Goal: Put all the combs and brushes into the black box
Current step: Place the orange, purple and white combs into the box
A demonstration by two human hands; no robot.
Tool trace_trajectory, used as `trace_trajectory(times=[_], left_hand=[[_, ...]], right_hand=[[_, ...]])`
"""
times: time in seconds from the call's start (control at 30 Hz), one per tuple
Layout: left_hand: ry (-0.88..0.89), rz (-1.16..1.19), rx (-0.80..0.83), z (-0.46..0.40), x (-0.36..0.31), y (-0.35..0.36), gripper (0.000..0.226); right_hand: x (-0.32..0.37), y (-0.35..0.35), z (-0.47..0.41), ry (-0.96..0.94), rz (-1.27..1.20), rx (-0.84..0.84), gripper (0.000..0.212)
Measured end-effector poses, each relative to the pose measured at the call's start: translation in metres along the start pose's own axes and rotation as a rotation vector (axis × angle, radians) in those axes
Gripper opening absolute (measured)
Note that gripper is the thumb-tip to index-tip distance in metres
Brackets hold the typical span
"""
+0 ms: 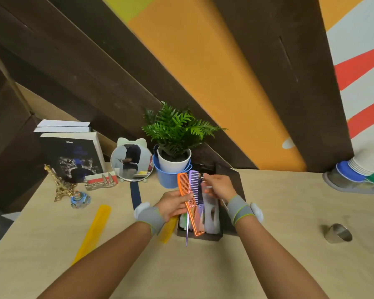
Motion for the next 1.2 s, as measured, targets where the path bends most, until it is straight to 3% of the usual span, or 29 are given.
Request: trace_trajectory(times=[0.1,0.23,0.47,0.63,0.7,0.8,0.93,1.1,1.2], left_hand=[[0.004,-0.026,0.037,-0.005,-0.003,0.015,0.026],[-0.001,-0.058,0.062,-0.009,-0.007,0.027,0.033],[0.009,-0.003,-0.017,-0.013,-0.010,0.018,0.032],[0.010,-0.018,-0.064,-0.009,-0.013,0.002,0.004],[0.020,-0.020,-0.088,-0.008,-0.014,-0.005,0.008],[0.024,-0.037,-0.121,-0.007,-0.015,-0.012,0.033],[-0.004,-0.037,-0.141,-0.007,-0.011,-0.016,0.039],[-0.023,-0.087,-0.142,-0.012,-0.008,-0.016,0.037],[-0.031,-0.133,-0.108,-0.018,-0.010,-0.008,0.036]], right_hand=[[-0.004,0.011,0.013,0.059,-0.018,0.153,0.017],[-0.007,0.008,0.013,0.066,-0.101,0.226,0.013],[-0.002,-0.018,-0.017,0.044,-0.217,0.057,0.018],[0.021,-0.046,-0.042,-0.152,-0.173,-0.209,0.017],[0.020,-0.039,-0.050,-0.168,-0.044,-0.208,0.022],[0.003,-0.024,-0.064,-0.092,0.177,-0.180,0.024],[-0.011,-0.018,-0.065,-0.042,0.337,-0.180,0.023],[0.007,-0.029,-0.048,-0.153,0.282,-0.253,0.030],[0.013,-0.010,-0.040,-0.113,0.079,-0.031,0.031]])
Point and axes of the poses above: each hand's wrist, its own z-axis away from the middle knuckle, its own y-axis out of the palm, x = y × z, the point moved 10 cm from there along -z, towards the middle knuckle, and after that the axes turned 7 degrees about y, right-handed, at the moved point
